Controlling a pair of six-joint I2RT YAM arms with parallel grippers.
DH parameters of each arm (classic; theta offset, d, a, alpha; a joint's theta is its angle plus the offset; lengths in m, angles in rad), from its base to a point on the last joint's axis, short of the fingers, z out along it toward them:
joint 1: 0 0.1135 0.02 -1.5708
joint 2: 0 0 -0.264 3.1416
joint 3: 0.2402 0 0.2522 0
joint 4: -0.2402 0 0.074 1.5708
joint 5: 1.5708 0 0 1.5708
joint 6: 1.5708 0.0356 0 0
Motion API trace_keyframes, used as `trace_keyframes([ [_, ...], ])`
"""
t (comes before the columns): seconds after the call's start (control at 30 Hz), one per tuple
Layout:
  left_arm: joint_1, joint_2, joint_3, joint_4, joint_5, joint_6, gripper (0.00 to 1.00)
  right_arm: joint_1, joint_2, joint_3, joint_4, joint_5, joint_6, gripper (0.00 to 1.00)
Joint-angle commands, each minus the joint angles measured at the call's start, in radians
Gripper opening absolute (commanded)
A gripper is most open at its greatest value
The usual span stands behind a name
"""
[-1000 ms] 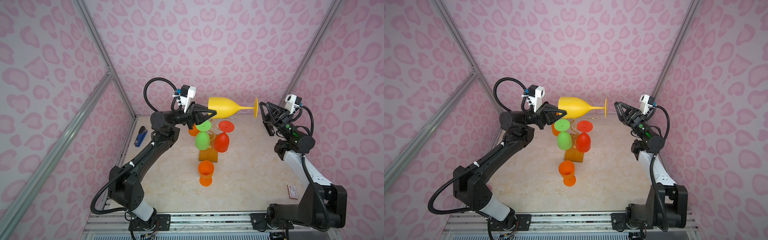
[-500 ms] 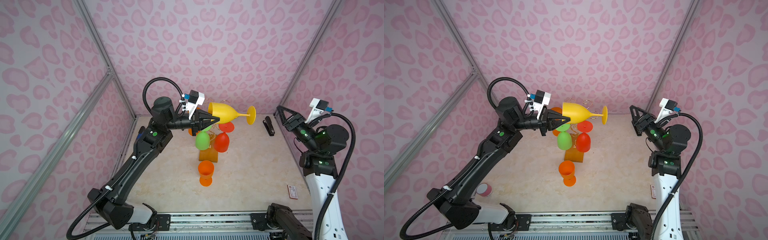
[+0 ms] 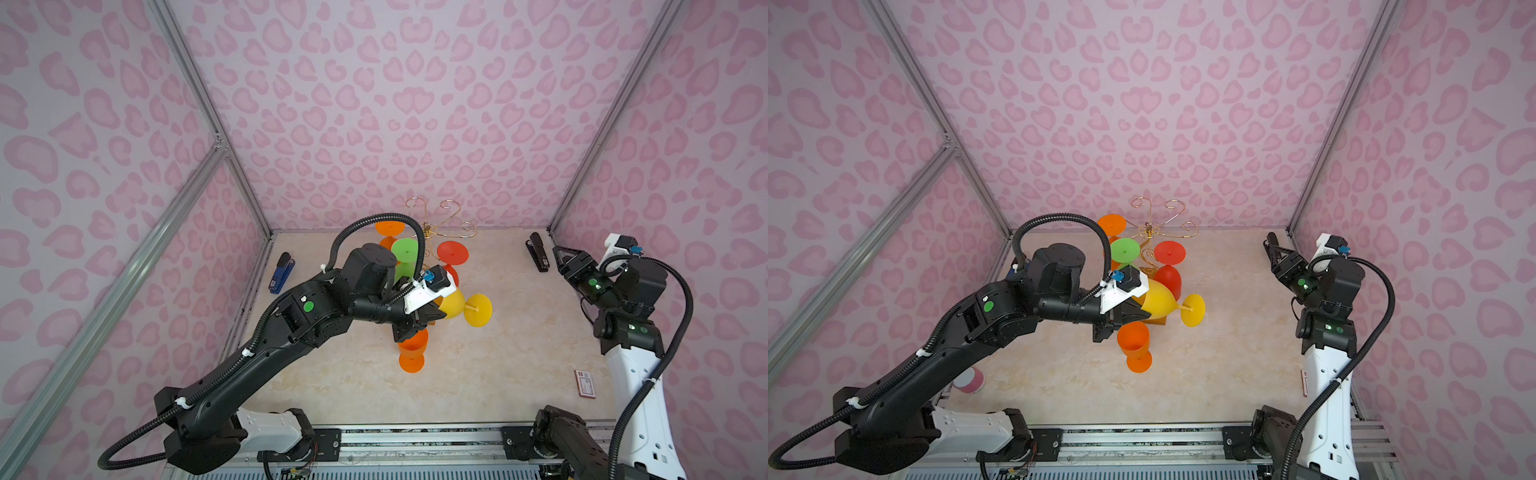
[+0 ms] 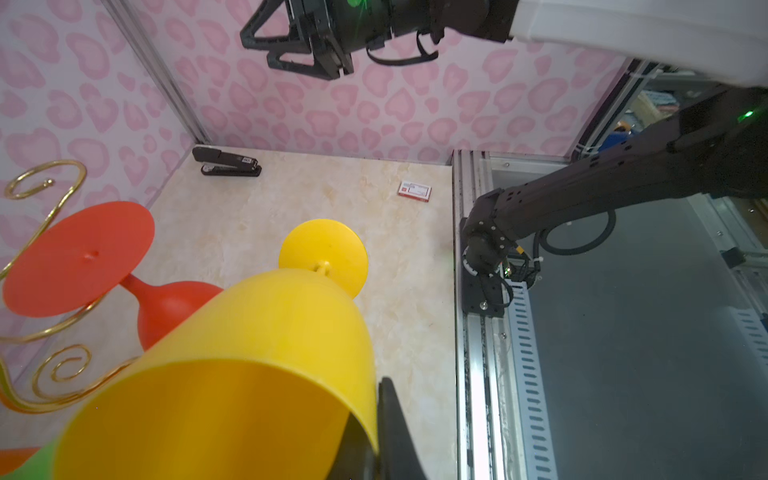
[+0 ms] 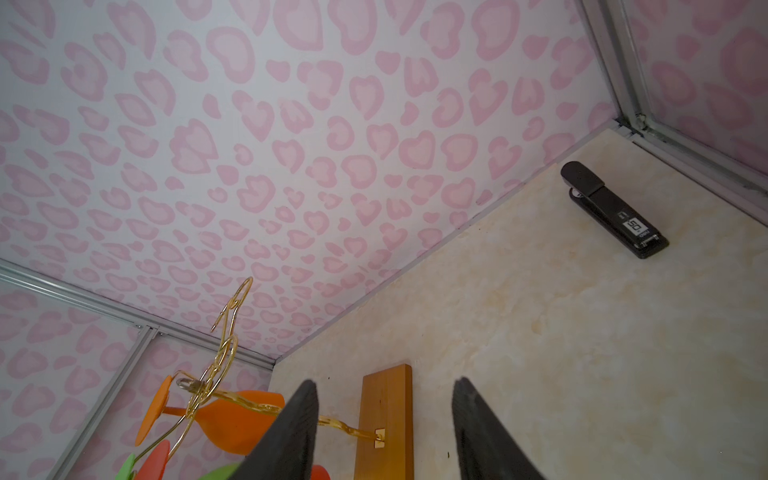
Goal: Take the wine glass off the wine glass rack
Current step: 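Open the right gripper and withdraw it while the left gripper holds the glass, then lower the yellow glass upside down beside the orange glass with the left gripper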
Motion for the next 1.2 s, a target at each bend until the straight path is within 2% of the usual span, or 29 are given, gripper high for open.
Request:
trace_keyframes([
  [0.0, -0.027, 0.025, 0.001, -0.047, -0.106, 0.024, 0.02, -0.015, -0.003, -0.008, 0.046, -0.007, 0.016, 0.53],
  [0.27, -0.121, 0.172, 0.067, -0.127, -0.215, 0.033, 0.02, -0.044, -0.014, -0.044, 0.054, -0.022, 0.024, 0.52],
  [0.6, -0.211, 0.338, 0.147, -0.187, -0.268, 0.049, 0.02, -0.055, -0.014, -0.077, 0.083, -0.034, 0.038, 0.52],
  [0.9, -0.227, 0.532, 0.255, -0.296, -0.338, 0.073, 0.02, -0.055, -0.011, -0.106, 0.113, -0.044, 0.054, 0.52],
  [1.17, -0.227, 0.651, 0.335, -0.377, -0.355, 0.096, 0.02, -0.057, -0.009, -0.120, 0.126, -0.047, 0.055, 0.52],
])
